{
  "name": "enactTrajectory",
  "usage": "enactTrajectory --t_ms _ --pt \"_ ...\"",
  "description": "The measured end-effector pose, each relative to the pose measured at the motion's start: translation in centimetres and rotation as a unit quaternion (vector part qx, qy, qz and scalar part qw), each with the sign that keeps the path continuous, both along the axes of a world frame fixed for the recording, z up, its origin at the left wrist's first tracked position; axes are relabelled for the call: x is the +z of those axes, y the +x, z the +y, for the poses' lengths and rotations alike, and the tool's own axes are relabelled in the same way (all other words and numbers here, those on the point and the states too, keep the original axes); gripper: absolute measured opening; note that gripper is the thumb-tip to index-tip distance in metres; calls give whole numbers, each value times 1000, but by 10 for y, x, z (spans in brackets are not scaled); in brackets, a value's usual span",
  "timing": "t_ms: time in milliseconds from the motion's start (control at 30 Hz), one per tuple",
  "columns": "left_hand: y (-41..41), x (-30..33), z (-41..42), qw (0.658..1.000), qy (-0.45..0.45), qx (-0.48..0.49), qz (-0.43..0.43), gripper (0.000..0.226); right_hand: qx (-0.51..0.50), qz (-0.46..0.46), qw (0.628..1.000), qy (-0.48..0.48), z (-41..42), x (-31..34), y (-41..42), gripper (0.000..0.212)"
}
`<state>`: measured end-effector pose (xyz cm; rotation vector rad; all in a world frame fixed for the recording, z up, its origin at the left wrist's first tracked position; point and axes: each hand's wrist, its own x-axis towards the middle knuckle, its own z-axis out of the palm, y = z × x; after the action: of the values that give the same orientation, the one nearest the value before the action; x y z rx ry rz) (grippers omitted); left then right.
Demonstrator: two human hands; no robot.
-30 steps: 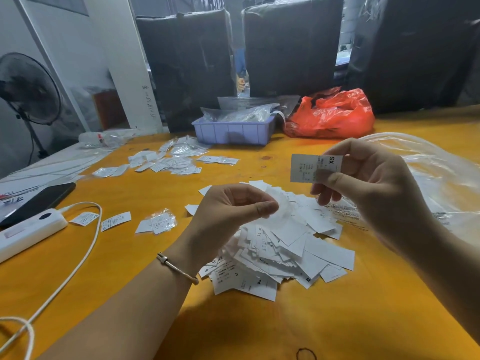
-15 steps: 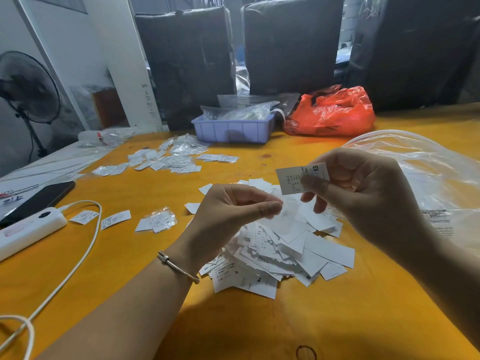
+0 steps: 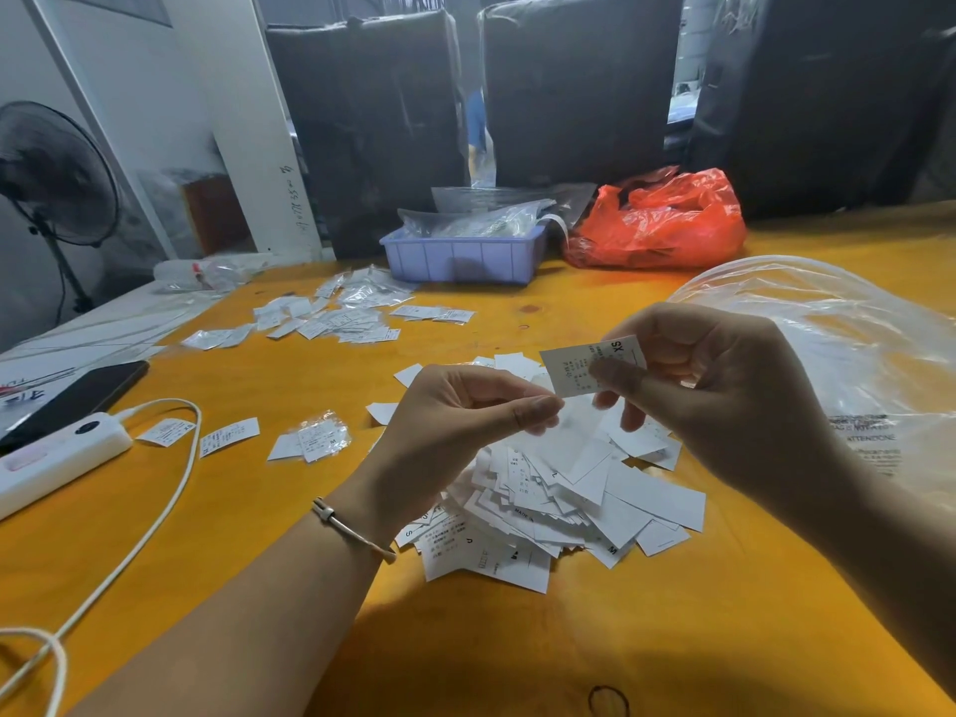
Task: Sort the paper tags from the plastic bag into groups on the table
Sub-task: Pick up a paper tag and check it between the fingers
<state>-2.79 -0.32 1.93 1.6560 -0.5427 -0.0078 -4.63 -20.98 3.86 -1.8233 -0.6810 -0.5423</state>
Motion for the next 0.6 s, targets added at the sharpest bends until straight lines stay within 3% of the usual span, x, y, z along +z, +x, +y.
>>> enactTrajectory --t_ms 267,367,467,600 --pt "2 -2 1 1000 3 -7 -4 19 -28 -18 999 27 -2 1 1 2" --pt "2 -2 2 1000 -3 -3 -6 15 -75 -23 996 50 -6 2 1 24" --pt "4 -2 2 1000 -26 2 1 13 -118 -48 992 -13 -7 3 1 44" --pt "4 -2 2 999 -34 5 -6 12 -94 -40 993 -67 -5 2 0 16"
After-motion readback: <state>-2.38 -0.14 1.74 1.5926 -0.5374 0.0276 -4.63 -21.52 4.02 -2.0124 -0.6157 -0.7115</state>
